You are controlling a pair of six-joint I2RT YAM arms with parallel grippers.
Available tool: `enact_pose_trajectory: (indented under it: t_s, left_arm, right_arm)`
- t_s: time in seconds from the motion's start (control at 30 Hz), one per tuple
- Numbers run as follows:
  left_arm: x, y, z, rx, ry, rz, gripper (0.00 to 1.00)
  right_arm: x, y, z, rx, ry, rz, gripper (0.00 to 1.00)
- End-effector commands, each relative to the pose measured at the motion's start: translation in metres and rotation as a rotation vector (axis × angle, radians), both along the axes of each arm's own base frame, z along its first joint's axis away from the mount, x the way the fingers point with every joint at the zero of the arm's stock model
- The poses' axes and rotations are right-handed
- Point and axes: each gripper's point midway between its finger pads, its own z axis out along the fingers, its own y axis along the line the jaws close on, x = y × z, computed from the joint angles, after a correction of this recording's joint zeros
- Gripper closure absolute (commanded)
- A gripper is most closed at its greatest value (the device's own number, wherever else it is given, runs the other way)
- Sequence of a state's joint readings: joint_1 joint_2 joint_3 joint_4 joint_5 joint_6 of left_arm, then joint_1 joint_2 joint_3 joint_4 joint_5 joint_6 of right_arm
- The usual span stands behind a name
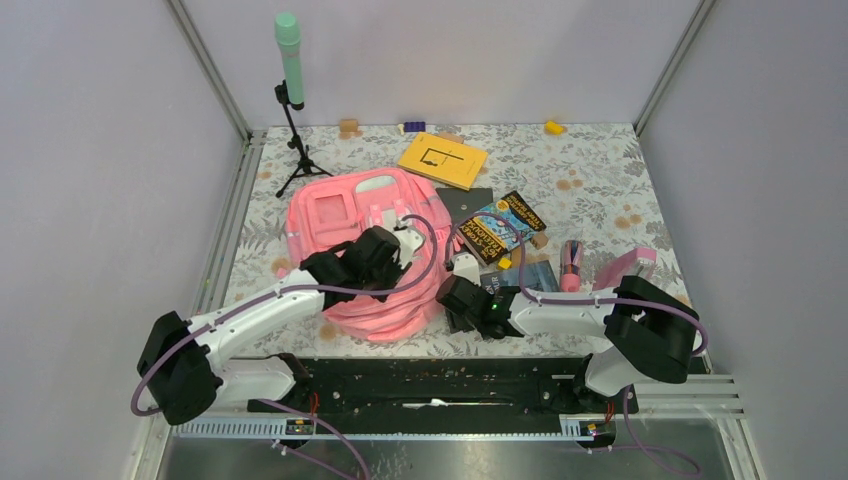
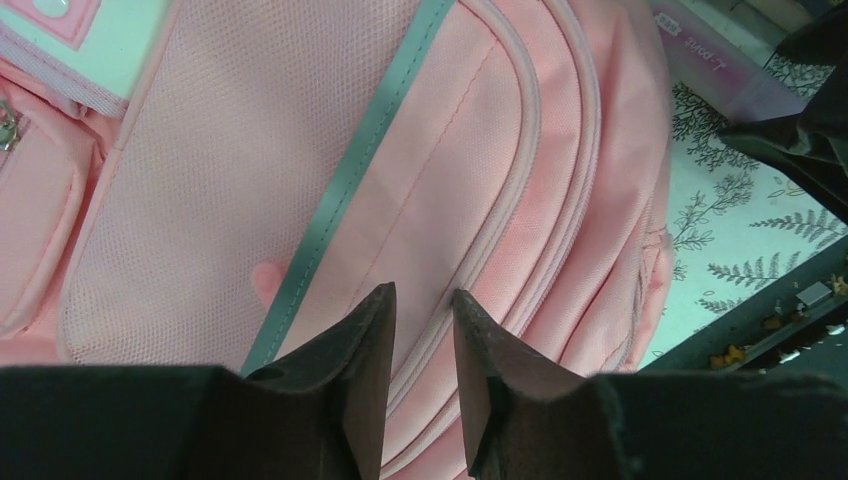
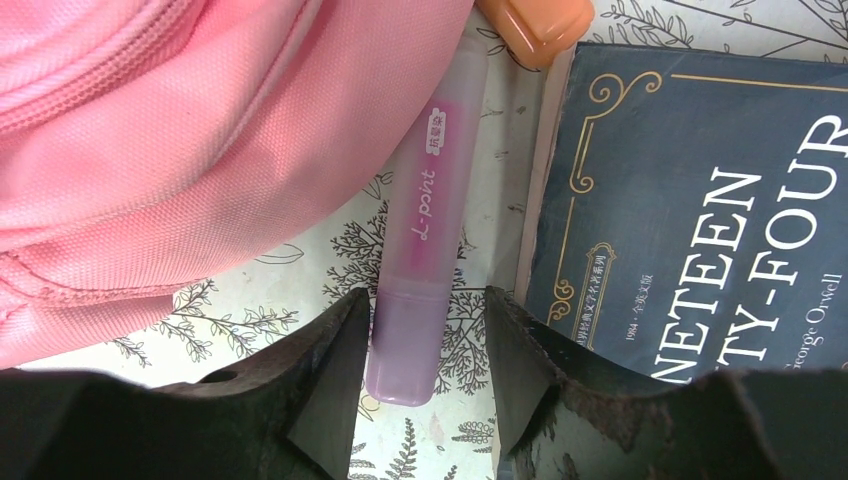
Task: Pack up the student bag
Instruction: Adjust the student bag at the center of the board.
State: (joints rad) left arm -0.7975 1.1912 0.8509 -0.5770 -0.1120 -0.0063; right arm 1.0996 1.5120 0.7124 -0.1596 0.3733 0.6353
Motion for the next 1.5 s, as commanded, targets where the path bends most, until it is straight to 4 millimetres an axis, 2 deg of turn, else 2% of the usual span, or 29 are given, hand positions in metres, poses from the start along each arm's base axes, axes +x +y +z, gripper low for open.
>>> enact_pose_trajectory:
  t_s: [0.0,0.17,0.33,0.5,0.57,0.63,0.77,0.9,1.2,1.4,1.47]
  left_arm:
    - [0.012,-0.009,0.015,0.027,-0.099,0.017,0.69]
    - [0.015,-0.011,0.021,0.011,-0.125,0.024,0.51]
    - [0.020,-0.034,0.034,-0.097,-0.129,0.032,0.38]
    - [0.030,-0.055,0.040,-0.108,-0.153,0.026,0.29]
    - [0.033,-0.065,0.041,-0.108,-0.162,0.014,0.28]
    - [0.040,-0.066,0.037,-0.081,-0.177,0.031,0.27]
    - [0.049,-0.063,0.029,-0.035,-0.200,0.068,0.27]
    - [0.052,-0.061,0.022,0.003,-0.215,0.074,0.25]
    - [0.058,-0.045,0.019,0.120,-0.295,0.107,0.24]
    - [0.045,-0.051,0.006,0.142,-0.262,0.054,0.24]
    - [0.046,-0.047,0.003,0.188,-0.279,0.041,0.23]
  right_arm:
    - [-0.006,-0.012,-0.013,-0.041,0.018,-0.013,0.47]
    - [-0.008,-0.012,-0.020,-0.053,0.034,-0.017,0.49]
    - [-0.003,-0.018,-0.020,-0.088,0.016,-0.055,0.73]
    - [-0.001,-0.018,-0.012,-0.070,-0.004,-0.055,0.86]
    - [0.001,-0.019,-0.003,-0.052,-0.029,-0.055,0.92]
    - [0.005,-0.019,0.009,-0.026,-0.063,-0.059,0.95]
    - [0.010,-0.022,0.033,0.040,-0.125,-0.079,0.95]
    - [0.010,-0.026,0.045,0.079,-0.154,-0.092,0.95]
    - [0.007,-0.027,0.045,0.103,-0.148,-0.097,0.96]
    - [0.008,-0.023,0.048,0.121,-0.146,-0.096,0.96]
    - [0.007,-0.024,0.048,0.125,-0.146,-0.095,0.96]
